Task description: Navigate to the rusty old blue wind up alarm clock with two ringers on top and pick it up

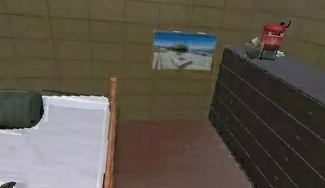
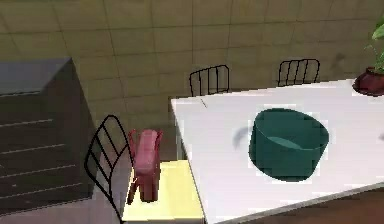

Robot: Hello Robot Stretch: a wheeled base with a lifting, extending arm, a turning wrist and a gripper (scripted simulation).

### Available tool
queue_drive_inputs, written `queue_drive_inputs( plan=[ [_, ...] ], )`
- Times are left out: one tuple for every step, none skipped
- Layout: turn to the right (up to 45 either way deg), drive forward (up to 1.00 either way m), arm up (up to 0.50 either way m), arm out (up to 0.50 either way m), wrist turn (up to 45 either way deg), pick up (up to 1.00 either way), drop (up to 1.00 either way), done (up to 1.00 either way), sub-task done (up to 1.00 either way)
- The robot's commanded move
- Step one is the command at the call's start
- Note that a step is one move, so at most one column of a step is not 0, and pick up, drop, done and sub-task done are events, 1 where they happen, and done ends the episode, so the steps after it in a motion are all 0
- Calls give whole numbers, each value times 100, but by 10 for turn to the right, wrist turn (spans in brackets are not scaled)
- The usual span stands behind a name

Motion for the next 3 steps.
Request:
queue_drive_inputs(
  plan=[
    [210,0,0,0,0,0,0,0,0],
    [0,100,0,0,0,0,0,0,0],
    [0,15,0,0,0,0,0,0,0]
  ],
)
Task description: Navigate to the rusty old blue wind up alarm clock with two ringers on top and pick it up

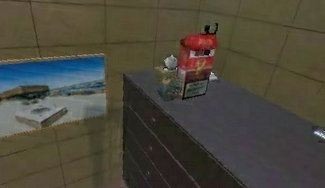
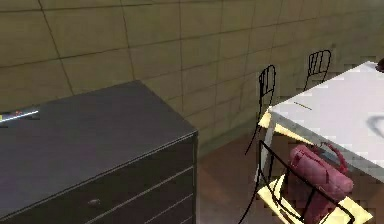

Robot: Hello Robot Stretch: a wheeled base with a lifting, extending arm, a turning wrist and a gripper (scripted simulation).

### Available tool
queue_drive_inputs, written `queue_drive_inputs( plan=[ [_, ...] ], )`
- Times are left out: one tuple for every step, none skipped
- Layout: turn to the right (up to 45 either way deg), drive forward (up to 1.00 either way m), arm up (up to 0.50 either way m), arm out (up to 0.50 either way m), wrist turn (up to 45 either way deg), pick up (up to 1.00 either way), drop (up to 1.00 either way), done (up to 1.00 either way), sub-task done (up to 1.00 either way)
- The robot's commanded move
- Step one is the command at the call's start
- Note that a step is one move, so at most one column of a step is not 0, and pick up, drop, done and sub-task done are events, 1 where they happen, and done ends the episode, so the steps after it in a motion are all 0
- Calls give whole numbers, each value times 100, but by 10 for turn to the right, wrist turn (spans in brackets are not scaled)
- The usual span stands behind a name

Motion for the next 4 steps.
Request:
queue_drive_inputs(
  plan=[
    [-450,0,0,0,0,0,0,0,0],
    [-390,0,0,0,0,0,0,0,0],
    [450,0,0,0,0,0,0,0,0],
    [330,0,0,0,0,0,0,0,0]
  ],
)
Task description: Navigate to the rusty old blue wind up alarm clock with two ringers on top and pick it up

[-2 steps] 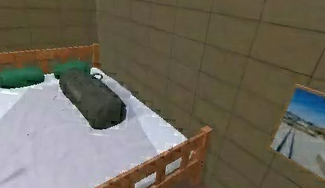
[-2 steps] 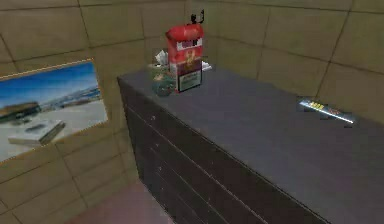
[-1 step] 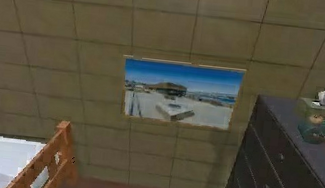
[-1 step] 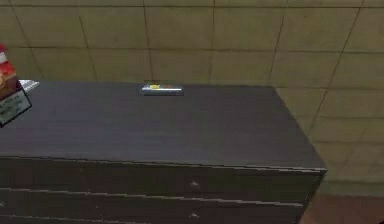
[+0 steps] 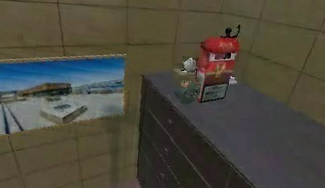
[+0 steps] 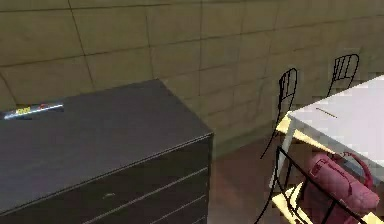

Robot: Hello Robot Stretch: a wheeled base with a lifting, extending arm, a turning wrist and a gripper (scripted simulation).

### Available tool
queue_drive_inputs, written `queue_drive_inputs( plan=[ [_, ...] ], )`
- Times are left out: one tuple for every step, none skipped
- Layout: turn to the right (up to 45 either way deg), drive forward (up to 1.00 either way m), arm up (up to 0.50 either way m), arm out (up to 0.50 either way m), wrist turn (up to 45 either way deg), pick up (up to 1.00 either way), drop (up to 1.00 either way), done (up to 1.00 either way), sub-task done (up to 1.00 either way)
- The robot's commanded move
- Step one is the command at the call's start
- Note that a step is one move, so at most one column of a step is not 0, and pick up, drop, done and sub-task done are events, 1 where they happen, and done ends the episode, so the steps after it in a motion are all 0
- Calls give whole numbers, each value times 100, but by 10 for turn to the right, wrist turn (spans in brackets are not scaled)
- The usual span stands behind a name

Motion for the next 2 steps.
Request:
queue_drive_inputs(
  plan=[
    [0,40,0,0,0,0,0,0,0],
    [-450,0,0,0,0,0,0,0,0]
  ],
)
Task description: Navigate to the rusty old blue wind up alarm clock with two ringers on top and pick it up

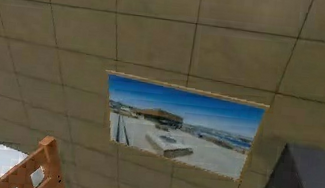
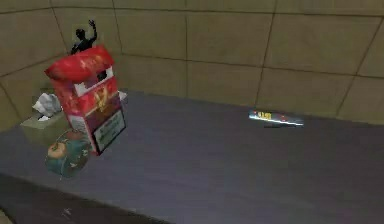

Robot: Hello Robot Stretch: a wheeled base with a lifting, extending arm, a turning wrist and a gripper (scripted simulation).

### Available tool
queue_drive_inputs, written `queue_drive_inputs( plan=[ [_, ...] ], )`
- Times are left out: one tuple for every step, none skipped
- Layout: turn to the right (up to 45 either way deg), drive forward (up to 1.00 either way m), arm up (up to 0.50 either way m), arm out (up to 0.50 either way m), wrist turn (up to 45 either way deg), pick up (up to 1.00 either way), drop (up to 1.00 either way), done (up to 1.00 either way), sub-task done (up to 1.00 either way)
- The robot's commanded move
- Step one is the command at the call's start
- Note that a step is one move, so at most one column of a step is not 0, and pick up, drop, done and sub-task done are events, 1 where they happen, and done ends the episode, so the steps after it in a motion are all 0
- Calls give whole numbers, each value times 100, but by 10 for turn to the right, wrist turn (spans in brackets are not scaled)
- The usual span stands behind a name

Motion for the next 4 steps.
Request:
queue_drive_inputs(
  plan=[
    [-270,0,0,0,0,0,0,0,0],
    [0,0,50,0,0,0,0,0,0],
    [0,0,38,0,0,0,0,0,0],
    [0,0,0,18,0,0,0,0,0]
  ],
)
